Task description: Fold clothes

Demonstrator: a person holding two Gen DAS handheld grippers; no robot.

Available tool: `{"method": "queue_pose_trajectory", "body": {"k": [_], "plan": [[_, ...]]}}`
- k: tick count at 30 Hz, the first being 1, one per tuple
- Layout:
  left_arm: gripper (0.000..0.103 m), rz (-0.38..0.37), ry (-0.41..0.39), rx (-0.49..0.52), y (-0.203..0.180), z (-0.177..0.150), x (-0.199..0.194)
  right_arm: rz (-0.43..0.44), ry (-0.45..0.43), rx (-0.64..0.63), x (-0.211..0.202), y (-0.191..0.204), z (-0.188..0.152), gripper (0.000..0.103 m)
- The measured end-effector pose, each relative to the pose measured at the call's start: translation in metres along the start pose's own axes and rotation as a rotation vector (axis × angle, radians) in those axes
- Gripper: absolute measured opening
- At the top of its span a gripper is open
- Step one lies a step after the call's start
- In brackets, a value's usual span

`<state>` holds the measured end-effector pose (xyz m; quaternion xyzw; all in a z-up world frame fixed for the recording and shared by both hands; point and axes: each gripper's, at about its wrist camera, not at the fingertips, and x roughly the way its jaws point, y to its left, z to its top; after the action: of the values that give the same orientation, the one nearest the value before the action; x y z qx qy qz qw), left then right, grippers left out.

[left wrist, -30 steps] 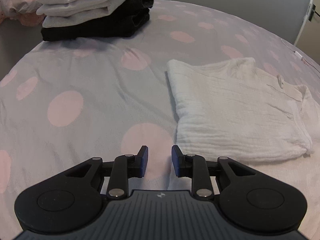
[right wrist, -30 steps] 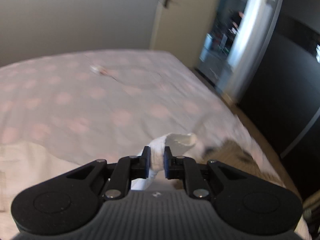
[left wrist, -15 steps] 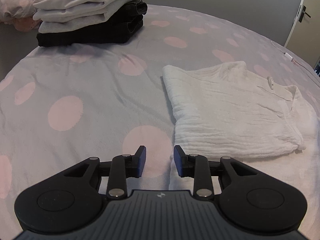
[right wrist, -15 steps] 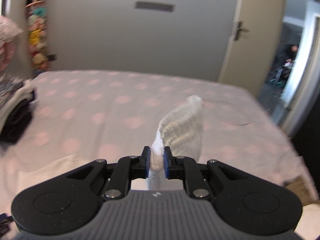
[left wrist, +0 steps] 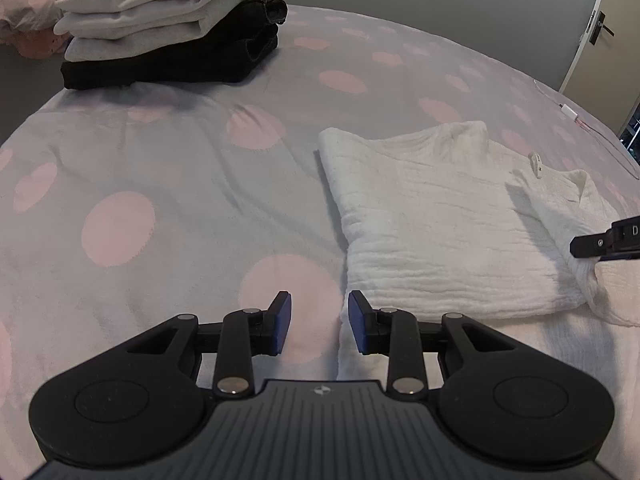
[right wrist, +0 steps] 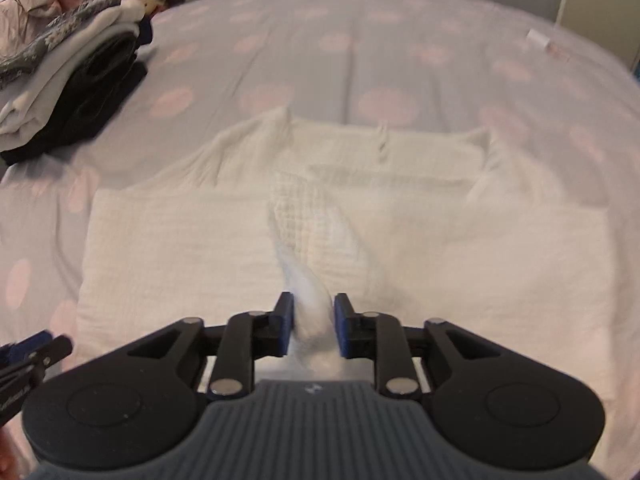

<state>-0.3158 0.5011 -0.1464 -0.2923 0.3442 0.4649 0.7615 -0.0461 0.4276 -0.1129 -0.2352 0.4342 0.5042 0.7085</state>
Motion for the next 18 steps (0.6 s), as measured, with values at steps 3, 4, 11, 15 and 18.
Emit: {"method": "queue_pose_trajectory", "body": {"k": [3, 4, 11, 15, 18], "plan": [[0.037, -0.022, 0.008, -0.005, -0.001, 0.0, -0.001, 0.021, -0.003, 0.016, -0.009, -0.007, 0.0, 0.041], [0.037, -0.029, 0.012, 0.002, -0.002, 0.0, -0.002, 0.025, -0.014, 0.016, -0.017, -0.014, 0.001, 0.044], [0.048, -0.011, 0.094, 0.084, -0.011, -0.011, -0.006, -0.078, -0.008, 0.063, -0.057, -0.088, -0.033, 0.056], [0.052, 0.0, 0.17, 0.097, -0.008, -0.027, -0.013, -0.197, 0.028, 0.097, -0.07, -0.138, -0.068, 0.067], [0.056, -0.007, 0.225, 0.082, -0.009, -0.038, -0.015, -0.296, 0.09, 0.164, -0.074, -0.179, -0.103, 0.076]]}}
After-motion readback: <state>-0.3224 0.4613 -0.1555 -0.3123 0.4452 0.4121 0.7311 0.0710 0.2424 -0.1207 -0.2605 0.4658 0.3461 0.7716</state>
